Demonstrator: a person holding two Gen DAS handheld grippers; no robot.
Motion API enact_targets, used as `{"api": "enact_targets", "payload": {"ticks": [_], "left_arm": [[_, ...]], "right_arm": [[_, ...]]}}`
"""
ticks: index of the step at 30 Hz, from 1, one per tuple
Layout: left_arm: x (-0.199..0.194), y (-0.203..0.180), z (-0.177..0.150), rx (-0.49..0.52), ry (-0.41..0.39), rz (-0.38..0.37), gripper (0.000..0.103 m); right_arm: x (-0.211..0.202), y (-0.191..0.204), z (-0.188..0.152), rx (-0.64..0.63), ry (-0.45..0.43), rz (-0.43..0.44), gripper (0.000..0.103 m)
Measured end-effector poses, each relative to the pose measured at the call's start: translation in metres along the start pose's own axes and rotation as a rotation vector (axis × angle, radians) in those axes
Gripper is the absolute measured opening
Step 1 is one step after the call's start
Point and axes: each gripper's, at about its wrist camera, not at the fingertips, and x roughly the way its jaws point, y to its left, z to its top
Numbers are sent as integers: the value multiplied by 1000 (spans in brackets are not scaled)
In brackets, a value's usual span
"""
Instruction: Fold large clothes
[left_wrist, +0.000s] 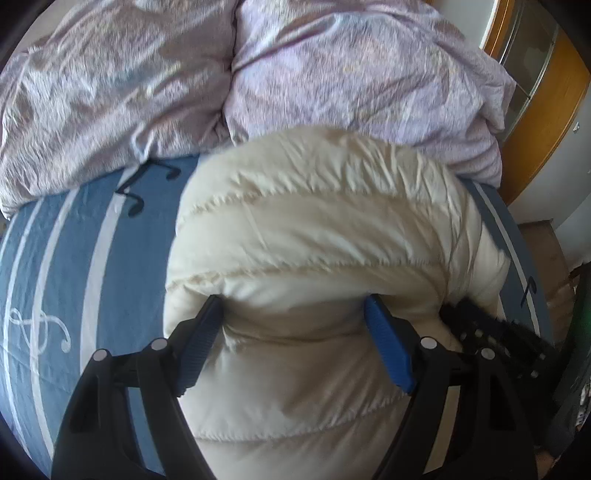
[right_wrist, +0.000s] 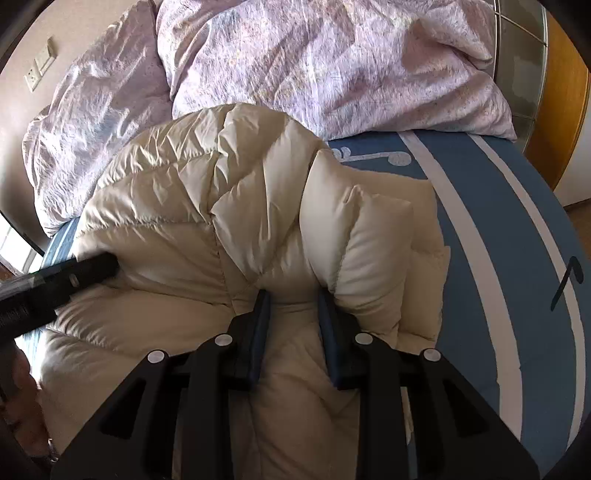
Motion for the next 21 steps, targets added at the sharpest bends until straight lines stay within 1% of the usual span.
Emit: {"api": "enact_targets", "payload": {"ticks": [4,6,11,14,17,21], "left_arm": [[1,-3,9,11,-32,37,79],[6,-5,10,17,-30,50,79],[21,-8,3,52,-36,93,86],[29,-8,-2,63,-41,101,90],[36,-4,-4,48,-41,98,96],[43,1,-9,27,-43,90,100]], "right_arm": [[2,0,-1,-14,-15,-2,27],[3,1,-1,-23,-23,-5,27],[6,1,-4,-29,-47,1,27],[6,-1,-6,-29,-58,10,28],[7,-3,-7,-20,-65,24,28],[8,-4,-8,-16,-74,41,28]]}}
